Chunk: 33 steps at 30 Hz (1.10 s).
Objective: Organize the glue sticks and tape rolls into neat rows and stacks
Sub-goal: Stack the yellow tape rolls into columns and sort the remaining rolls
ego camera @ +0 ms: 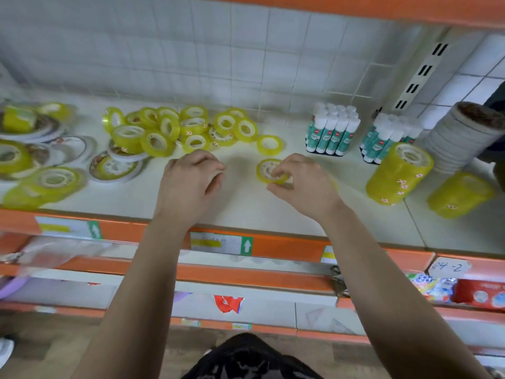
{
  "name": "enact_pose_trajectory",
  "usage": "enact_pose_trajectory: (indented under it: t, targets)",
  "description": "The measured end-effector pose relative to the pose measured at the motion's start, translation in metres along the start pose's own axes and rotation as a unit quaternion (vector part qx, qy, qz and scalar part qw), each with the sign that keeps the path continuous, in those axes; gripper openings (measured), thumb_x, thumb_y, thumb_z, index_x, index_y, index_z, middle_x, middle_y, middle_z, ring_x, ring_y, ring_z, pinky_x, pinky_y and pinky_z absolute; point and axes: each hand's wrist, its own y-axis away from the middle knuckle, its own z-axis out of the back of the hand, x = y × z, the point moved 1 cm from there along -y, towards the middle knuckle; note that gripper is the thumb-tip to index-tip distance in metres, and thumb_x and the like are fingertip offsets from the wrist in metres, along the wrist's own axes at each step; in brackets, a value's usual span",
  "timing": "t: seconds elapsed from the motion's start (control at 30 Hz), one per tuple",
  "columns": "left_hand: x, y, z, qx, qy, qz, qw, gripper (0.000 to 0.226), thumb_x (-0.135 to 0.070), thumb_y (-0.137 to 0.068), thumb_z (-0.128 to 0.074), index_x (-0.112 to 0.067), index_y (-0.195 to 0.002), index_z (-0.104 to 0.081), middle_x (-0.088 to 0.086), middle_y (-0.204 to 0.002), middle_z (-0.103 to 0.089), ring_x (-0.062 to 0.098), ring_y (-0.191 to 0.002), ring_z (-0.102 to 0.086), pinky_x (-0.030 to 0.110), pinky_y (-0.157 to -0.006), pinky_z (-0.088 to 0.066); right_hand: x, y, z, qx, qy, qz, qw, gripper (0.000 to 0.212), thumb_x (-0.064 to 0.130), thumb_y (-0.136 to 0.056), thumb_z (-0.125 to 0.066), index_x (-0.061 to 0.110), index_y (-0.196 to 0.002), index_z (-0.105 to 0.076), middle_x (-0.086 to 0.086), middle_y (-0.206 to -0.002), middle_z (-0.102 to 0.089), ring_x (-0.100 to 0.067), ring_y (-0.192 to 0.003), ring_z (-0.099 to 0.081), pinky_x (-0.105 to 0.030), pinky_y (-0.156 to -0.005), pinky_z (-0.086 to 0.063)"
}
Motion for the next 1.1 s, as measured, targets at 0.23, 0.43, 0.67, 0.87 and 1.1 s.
enact_pose_trajectory:
  t: [0.23,0.43,0.67,0.87,1.1]
  targets:
    - [0.033,0.003,0.014,0.000,-0.020,0.024,1.000,0.024,-0.026,-0.086,-0.056,-0.013,-0.093,-0.074,0.003,-0.096,-0.068,0.030,-0.085,-0.067,0.049,-0.073,-0.053,0.010,-0.012,-0.013,-0.018,0.026,-0.025,0.999,0.025,0.032,-0.083,-0.076,0.013,-0.099,-0.074,-0.005,-0.106,-0.057,-0.027,-0.104,-0.054,-0.021,-0.082,-0.031]
    - [0.069,-0.008,0.035,-0.023,-0.084,0.035,0.996,0.018,-0.019,-0.082,-0.061,-0.011,-0.090,-0.075,0.007,-0.092,-0.069,0.037,-0.091,-0.061,0.048,-0.077,-0.050,0.026,-0.015,-0.023,-0.046,-0.036,-0.016,0.998,0.019,0.025,-0.075,-0.081,0.012,-0.087,-0.071,0.002,-0.101,-0.050,-0.028,-0.103,-0.054,-0.023,-0.086,-0.035]
    - [0.104,-0.025,0.041,0.052,-0.144,0.058,0.987,0.019,-0.024,-0.080,-0.075,-0.007,-0.090,-0.076,0.008,-0.096,-0.068,0.038,-0.104,-0.052,0.050,-0.090,-0.046,0.054,-0.020,-0.038,-0.080,-0.097,-0.015,0.992,0.021,0.029,-0.072,-0.068,0.012,-0.084,-0.068,0.005,-0.099,-0.051,-0.028,-0.102,-0.054,-0.022,-0.083,-0.035]
    - [0.104,-0.028,0.042,0.100,-0.155,0.072,0.980,0.028,-0.024,-0.077,-0.079,-0.009,-0.100,-0.076,0.006,-0.107,-0.065,0.034,-0.116,-0.042,0.044,-0.098,-0.036,0.058,-0.021,-0.041,-0.106,-0.101,0.014,0.989,0.031,0.038,-0.076,-0.064,0.011,-0.088,-0.073,0.003,-0.098,-0.056,-0.028,-0.101,-0.057,-0.038,-0.085,-0.050]
    - [0.083,-0.023,0.037,0.065,-0.111,0.063,0.990,0.021,-0.022,-0.084,-0.075,-0.008,-0.099,-0.072,0.010,-0.111,-0.060,0.041,-0.114,-0.049,0.051,-0.094,-0.035,0.045,-0.013,-0.027,-0.154,-0.069,0.039,0.985,0.028,0.034,-0.083,-0.066,0.009,-0.093,-0.071,-0.007,-0.108,-0.059,-0.030,-0.101,-0.054,-0.034,-0.083,-0.047]
